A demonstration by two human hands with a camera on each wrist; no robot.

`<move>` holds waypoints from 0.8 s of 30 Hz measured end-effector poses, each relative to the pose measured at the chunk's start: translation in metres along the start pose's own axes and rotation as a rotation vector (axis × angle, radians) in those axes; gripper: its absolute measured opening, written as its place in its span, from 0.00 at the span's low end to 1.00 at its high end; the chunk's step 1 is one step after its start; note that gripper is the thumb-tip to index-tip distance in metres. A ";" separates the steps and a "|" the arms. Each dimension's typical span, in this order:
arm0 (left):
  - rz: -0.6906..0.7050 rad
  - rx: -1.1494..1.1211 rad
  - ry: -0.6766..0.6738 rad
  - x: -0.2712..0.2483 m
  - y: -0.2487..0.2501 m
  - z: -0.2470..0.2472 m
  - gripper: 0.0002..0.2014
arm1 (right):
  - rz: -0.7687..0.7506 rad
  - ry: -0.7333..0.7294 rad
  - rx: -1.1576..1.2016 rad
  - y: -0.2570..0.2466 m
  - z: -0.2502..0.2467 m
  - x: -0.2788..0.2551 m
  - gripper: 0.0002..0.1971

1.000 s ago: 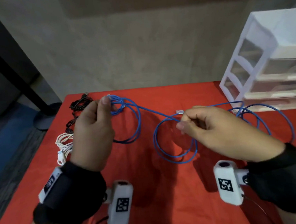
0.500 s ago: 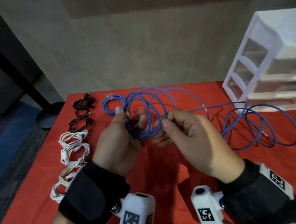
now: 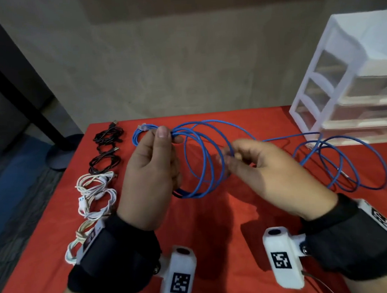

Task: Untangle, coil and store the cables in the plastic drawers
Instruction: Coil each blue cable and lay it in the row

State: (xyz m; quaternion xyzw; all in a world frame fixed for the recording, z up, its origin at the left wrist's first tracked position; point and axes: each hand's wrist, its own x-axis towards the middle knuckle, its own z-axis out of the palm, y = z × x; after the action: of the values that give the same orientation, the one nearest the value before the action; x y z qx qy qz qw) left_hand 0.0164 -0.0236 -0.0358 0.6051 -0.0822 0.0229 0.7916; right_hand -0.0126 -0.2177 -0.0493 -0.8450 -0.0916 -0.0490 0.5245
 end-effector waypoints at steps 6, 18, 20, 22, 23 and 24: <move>0.182 0.486 -0.086 0.010 0.008 -0.032 0.17 | 0.048 -0.073 -0.097 0.007 -0.011 0.000 0.10; 0.040 0.346 0.131 0.017 -0.003 -0.040 0.20 | 0.022 0.047 -0.179 -0.012 -0.034 -0.007 0.08; -0.103 0.060 0.189 0.014 -0.003 -0.026 0.18 | 0.055 0.018 0.082 -0.018 -0.009 -0.007 0.08; -0.257 -0.154 0.197 0.013 -0.002 -0.017 0.18 | 0.088 0.069 0.354 -0.024 0.013 -0.005 0.09; -0.342 -0.253 0.191 0.014 -0.002 -0.014 0.17 | 0.093 0.096 0.458 -0.026 0.022 -0.004 0.08; -0.422 -0.335 0.184 0.014 -0.002 -0.015 0.17 | 0.081 0.116 0.527 -0.027 0.029 -0.004 0.07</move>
State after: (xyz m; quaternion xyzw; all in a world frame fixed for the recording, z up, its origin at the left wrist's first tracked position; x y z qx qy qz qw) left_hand 0.0319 -0.0112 -0.0395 0.4648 0.1153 -0.1013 0.8720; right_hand -0.0223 -0.1804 -0.0388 -0.6780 -0.0369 -0.0508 0.7323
